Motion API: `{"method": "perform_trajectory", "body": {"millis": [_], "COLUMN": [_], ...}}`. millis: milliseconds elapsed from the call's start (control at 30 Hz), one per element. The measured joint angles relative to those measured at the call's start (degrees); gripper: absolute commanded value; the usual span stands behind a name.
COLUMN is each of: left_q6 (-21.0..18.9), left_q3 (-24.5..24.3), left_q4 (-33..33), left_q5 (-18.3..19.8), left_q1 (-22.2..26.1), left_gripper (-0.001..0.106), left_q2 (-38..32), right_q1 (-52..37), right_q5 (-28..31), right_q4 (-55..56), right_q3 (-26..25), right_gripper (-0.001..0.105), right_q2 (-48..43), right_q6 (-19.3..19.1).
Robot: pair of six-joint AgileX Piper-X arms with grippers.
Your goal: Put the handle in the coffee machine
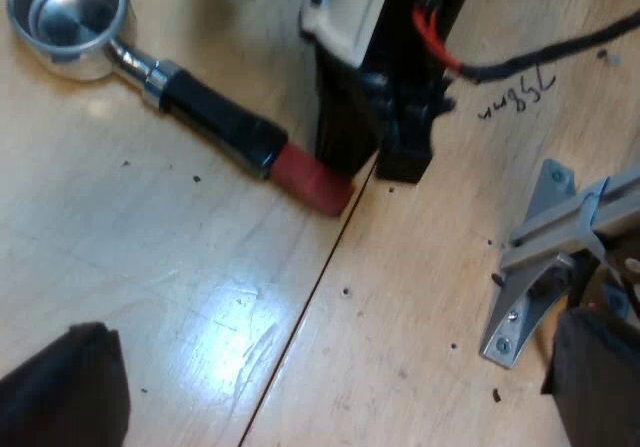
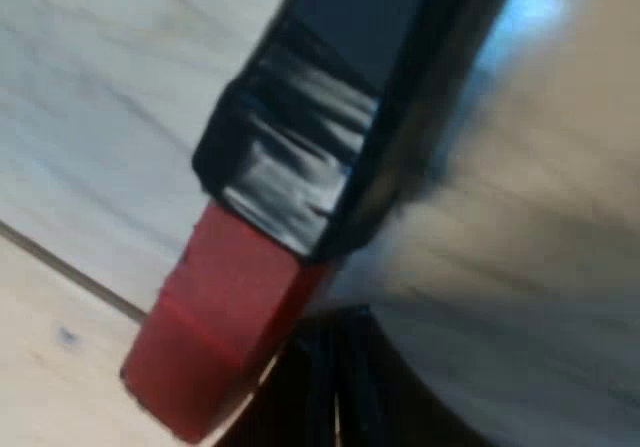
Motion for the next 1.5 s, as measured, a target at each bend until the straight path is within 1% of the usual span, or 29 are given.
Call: {"method": "perform_trajectory", "body": {"millis": [133,300,400,433,500,600,667,833,967,1067,1133,1167,1233,1433,1467,1500], "left_q6": [-0.8,-0.9,-1.0,-1.0,-1.0,-1.0,-1.0,-1.0,-1.0,-1.0,-1.0,-1.0,-1.0,-1.0,-1.0,-1.0], "left_q3": [0.0,0.0,0.0,0.0,-0.2,-0.9,-1.3,-1.7,-1.9,-1.9,-1.9,-1.9,-1.9,-1.9,-1.9,-1.9], "left_q4": [0.0,0.0,0.3,0.7,1.5,1.8,1.9,1.9,1.9,1.9,1.9,1.9,1.9,1.6,1.6,1.6], "left_q5": [-0.1,-0.1,-0.1,-0.1,-0.1,-0.1,-0.1,-0.1,-0.1,-0.1,-0.1,-0.1,-0.1,-0.1,-0.1,-0.1], "left_q1": [0.0,0.0,0.0,0.0,0.0,0.0,0.0,0.0,0.0,0.0,0.0,0.0,0.0,0.0,0.0,0.0], "left_gripper": [0.087,0.087,0.087,0.087,0.087,0.087,0.087,0.087,0.087,0.087,0.087,0.087,0.087,0.087,0.087,0.087], "left_q2": [-0.2,-0.2,-0.2,-0.2,-0.2,-0.2,-0.2,-0.2,-0.2,-0.2,-0.2,-0.2,-0.2,-0.2,-0.2,-0.2], "right_q1": [0.1,0.4,0.4,0.4,0.4,0.4,0.4,0.4,0.4,0.4,0.4,0.4,0.4,0.4,0.4,0.2], "right_q5": [-1.7,-2.4,-2.4,-2.4,-2.2,-1.0,-0.4,-0.2,1.6,5.6,9.0,9.5,12.5,16.9,17.7,20.8], "right_q4": [-2.5,-5.2,-6.2,-6.2,-7.2,-8.4,-8.3,-7.1,2.5,9.0,14.1,15.6,21.7,27.3,28.2,31.9], "right_q3": [-3.4,-7.0,-12.2,-15.4,-19.6,-24.0,-25.3,-25.8,-25.8,-25.8,-25.8,-25.8,-25.8,-25.8,-25.8,-25.8], "right_gripper": [0.000,0.000,0.000,0.000,0.000,0.000,0.000,0.000,0.000,0.000,0.000,0.000,0.000,0.000,0.003,0.014], "right_q2": [3.6,7.4,11.6,14.3,17.9,21.2,21.7,21.6,19.8,17.3,14.9,14.3,11.9,9.0,8.4,4.1], "right_q6": [1.6,1.9,2.3,2.4,2.4,2.4,2.4,2.5,1.2,-1.6,-4.8,-5.3,-7.5,-8.9,-9.1,-11.2]}}
